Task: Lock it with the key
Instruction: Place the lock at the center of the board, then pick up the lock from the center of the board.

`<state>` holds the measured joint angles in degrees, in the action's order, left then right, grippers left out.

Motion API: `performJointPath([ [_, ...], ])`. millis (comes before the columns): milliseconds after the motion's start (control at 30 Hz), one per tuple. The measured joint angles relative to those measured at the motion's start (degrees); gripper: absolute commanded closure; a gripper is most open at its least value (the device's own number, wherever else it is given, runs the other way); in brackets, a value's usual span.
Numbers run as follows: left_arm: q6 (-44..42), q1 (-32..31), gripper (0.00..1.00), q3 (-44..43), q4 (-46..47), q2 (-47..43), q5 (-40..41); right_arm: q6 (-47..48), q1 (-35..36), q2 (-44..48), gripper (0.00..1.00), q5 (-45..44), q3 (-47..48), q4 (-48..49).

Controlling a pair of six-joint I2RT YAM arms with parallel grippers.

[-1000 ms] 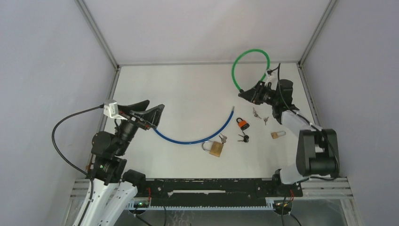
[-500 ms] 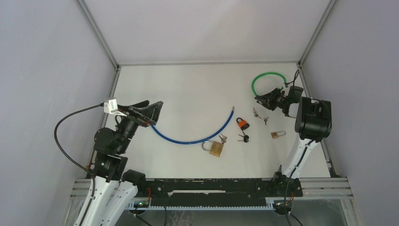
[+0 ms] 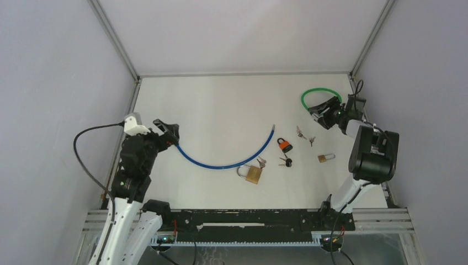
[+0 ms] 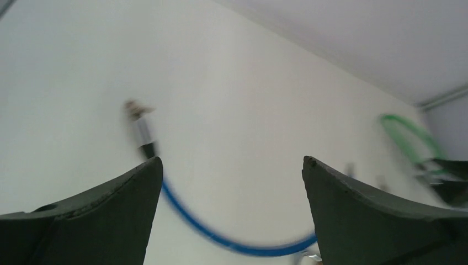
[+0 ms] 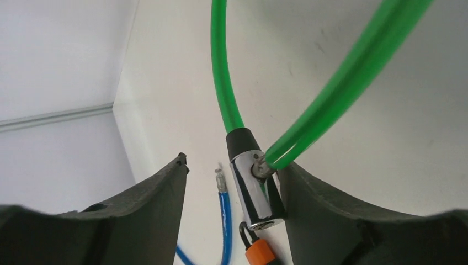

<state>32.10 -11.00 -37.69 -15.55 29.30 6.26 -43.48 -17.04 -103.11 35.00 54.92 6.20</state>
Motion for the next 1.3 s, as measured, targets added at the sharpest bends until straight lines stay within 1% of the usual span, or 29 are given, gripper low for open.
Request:
performJointPath([
  [100, -4.70, 2.71, 0.02, -2.08, -11.28, 5.44, 3.58, 1.09, 0.26, 4.85, 0.28, -3.91, -0.20, -1.99],
  [200, -9.03, 4.90, 0.00, -6.97, -21.57, 12.85, 4.15, 1.36, 0.31, 6.34, 0.26, -6.80, -0.22, -3.50],
  [300, -12.33, 5.90, 0.00, -11.19, -26.21, 18.67, 3.61, 1.22, 0.24, 6.27, 0.25, -8.33, -1.03, -5.66],
  [333, -13.20, 6.10, 0.00, -12.31, -27.26, 20.11, 3.02, 1.09, 0.11, 6.23, 0.23, -8.48, -1.49, -6.56],
  [500, -15.69, 6.91, 0.00, -17.46, -30.62, 29.42, 1.46, 0.87, -0.26, 4.85, 0.22, -8.11, -1.97, -9.55],
  [600, -15.85, 7.37, 0.00, -19.52, -30.84, 36.79, 0.98, 2.38, -0.28, 4.74, 0.20, -8.00, -1.75, -12.46],
  [667, -15.52, 7.80, 0.00, -19.54, -30.64, 40.39, 0.57, 5.18, -0.28, 4.57, 0.20, -8.98, -0.04, -17.00],
  [867, -12.09, 10.38, 0.00, -18.99, -24.98, 44.92, -1.01, 12.11, 0.07, 6.08, 0.20, -14.86, 2.49, -25.44],
  [933, -10.29, 11.56, 0.00, -18.03, -21.75, 47.34, -1.36, 13.90, 1.46, 8.92, 0.20, -17.68, 2.49, -28.02],
  [1033, -7.93, 12.24, 0.00, -16.44, -17.97, 52.78, -2.27, 16.85, 7.08, 15.30, 0.21, -22.16, 4.09, -31.43],
  [1100, -6.97, 12.26, 0.13, -16.17, -16.46, 56.78, -2.43, 18.34, 11.80, 18.25, 0.21, -24.28, 6.23, -32.22],
  [1200, -6.40, 12.20, 0.18, -16.35, -14.34, 62.62, -1.86, 20.39, 18.69, 22.10, 0.21, -26.47, 8.17, -32.20],
  [1267, -6.47, 12.20, 0.26, -16.90, -14.29, 65.26, -1.22, 21.38, 22.21, 23.74, 0.21, -27.15, 8.28, -32.41],
  [1300, -6.34, 12.17, 0.31, -17.35, -13.73, 65.46, -1.36, 21.81, 23.61, 24.26, 0.21, -27.76, 8.28, -32.89],
])
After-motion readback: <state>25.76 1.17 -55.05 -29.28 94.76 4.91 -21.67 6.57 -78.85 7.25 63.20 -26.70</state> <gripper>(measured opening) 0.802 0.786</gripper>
